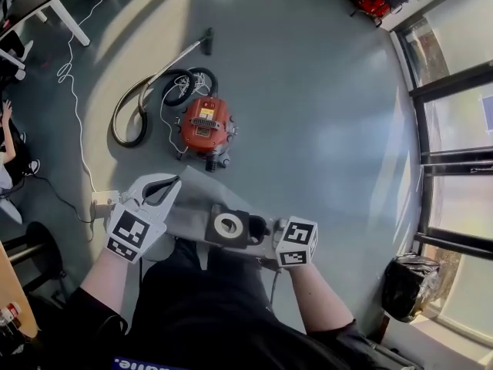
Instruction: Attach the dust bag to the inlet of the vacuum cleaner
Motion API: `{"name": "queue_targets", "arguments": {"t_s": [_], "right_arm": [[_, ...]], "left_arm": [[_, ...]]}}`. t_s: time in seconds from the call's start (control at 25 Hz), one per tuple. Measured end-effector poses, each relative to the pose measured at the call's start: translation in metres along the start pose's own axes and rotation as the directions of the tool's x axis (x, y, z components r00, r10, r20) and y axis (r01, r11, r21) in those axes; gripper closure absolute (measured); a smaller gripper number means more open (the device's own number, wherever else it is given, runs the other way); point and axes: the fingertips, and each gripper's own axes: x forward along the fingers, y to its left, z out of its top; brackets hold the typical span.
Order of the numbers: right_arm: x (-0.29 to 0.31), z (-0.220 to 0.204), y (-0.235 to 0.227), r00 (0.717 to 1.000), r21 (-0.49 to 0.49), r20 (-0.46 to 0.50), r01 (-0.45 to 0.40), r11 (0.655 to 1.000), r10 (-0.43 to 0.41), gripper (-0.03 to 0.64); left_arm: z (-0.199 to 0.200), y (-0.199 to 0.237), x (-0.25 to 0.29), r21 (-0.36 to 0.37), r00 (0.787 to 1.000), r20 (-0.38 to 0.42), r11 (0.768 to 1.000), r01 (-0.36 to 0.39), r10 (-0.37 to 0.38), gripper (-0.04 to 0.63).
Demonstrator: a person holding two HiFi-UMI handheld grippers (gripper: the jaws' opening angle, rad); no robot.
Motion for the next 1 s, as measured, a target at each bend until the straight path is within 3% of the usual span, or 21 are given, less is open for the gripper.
{"name": "queue_targets", "arguments": {"t_s": [0.44,1.0], "right_arm": [[-0.006,-0.017,-0.050,1.000,0.012,-0.020,-0.001,1.000,0.002,0.304],[0.030,-0.053,-0.091,0.999,0.023,-0.050,-0.018,1.000,0.019,0.305]], "left_arm": [[-0.012,0.020,0.040,0.008,0.999,-0.019,1.000,-0.027,0.027,0.578],[-0.048,0.049,0.088,0.030,1.000,0.006,0.999,-0.015,0.014,0.578]]}}
